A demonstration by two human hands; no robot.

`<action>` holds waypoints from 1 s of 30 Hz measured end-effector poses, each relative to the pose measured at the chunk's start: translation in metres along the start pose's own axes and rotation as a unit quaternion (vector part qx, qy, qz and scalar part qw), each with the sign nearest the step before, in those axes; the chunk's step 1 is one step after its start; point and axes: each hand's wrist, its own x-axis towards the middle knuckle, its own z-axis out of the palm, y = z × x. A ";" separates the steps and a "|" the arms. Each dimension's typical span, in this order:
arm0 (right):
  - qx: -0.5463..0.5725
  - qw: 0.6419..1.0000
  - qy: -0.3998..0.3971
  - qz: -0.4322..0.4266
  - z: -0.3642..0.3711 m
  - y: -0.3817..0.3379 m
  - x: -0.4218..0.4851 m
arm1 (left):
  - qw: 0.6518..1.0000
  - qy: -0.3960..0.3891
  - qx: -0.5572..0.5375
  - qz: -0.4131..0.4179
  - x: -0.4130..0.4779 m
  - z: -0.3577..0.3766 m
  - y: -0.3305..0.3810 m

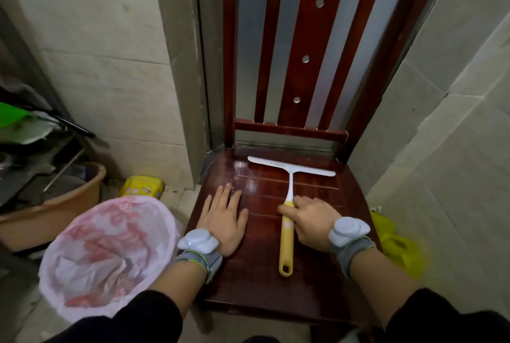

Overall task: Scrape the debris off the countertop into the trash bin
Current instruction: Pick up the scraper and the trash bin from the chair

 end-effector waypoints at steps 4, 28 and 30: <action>-0.077 0.997 0.020 0.001 -0.005 -0.005 0.002 | 1.000 -0.016 0.004 -0.002 -0.005 0.004 0.001; 0.152 0.981 -0.040 -0.113 -0.486 -0.247 -0.041 | 0.977 -0.033 -0.071 -0.200 -0.245 -0.455 -0.076; 0.151 0.978 -0.026 -0.144 -0.515 -0.288 -0.037 | 0.967 0.000 -0.081 -0.243 -0.277 -0.481 -0.094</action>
